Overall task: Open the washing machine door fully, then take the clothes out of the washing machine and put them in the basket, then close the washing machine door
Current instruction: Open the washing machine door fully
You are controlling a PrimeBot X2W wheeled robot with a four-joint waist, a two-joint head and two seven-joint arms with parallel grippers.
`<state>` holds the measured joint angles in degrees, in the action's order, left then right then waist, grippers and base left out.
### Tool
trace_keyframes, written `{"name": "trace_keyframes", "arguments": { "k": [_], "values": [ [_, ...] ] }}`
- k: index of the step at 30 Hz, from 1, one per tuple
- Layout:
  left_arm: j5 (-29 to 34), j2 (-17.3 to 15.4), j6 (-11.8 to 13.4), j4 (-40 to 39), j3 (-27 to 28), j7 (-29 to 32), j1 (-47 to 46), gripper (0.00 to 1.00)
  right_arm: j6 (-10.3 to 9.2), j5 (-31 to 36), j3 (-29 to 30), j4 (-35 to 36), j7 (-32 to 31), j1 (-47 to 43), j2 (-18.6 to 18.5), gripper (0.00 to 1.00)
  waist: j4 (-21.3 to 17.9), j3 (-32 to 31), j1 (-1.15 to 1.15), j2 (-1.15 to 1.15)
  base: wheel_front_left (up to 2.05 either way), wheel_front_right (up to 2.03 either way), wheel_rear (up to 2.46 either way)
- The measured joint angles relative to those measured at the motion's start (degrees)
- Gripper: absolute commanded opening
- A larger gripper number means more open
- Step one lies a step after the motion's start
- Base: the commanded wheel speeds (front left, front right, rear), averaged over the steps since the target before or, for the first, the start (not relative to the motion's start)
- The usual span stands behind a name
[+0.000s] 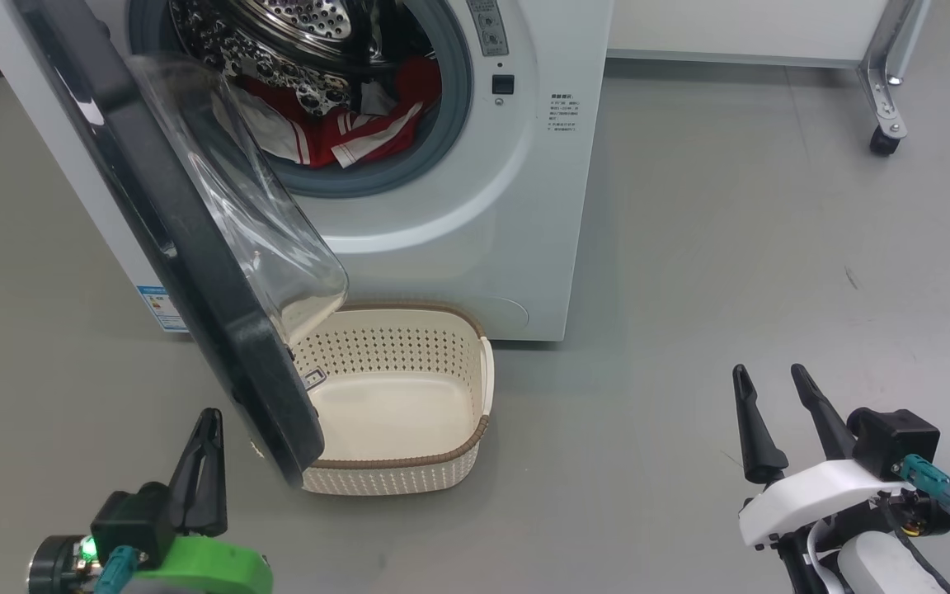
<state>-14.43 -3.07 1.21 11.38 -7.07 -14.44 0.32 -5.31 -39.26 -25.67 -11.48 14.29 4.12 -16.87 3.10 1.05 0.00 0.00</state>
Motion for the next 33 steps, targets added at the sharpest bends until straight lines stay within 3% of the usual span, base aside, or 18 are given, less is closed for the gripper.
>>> {"name": "trace_keyframes", "arguments": {
  "k": [9,20,33],
  "values": [
    [0.0,0.2,0.0,-6.2,3.9,0.0,-1.2,0.00,0.22,0.6,1.0,0.2,0.0,0.0,0.7,1.00,0.3,0.4,0.00,0.00,0.00,0.00,0.00],
    [1.2,-0.4,0.0,-17.9,8.6,-0.3,-8.9,0.00,0.80,1.1,1.7,0.2,0.0,0.0,1.9,1.00,0.3,0.3,0.00,0.00,0.00,0.00,0.00],
    [3.5,-1.7,-1.6,-24.0,5.8,-0.3,-13.6,0.00,1.71,2.1,2.2,-0.1,0.0,-0.1,2.7,1.00,-0.7,0.4,0.00,0.00,0.00,0.00,0.00]
  ]
}}
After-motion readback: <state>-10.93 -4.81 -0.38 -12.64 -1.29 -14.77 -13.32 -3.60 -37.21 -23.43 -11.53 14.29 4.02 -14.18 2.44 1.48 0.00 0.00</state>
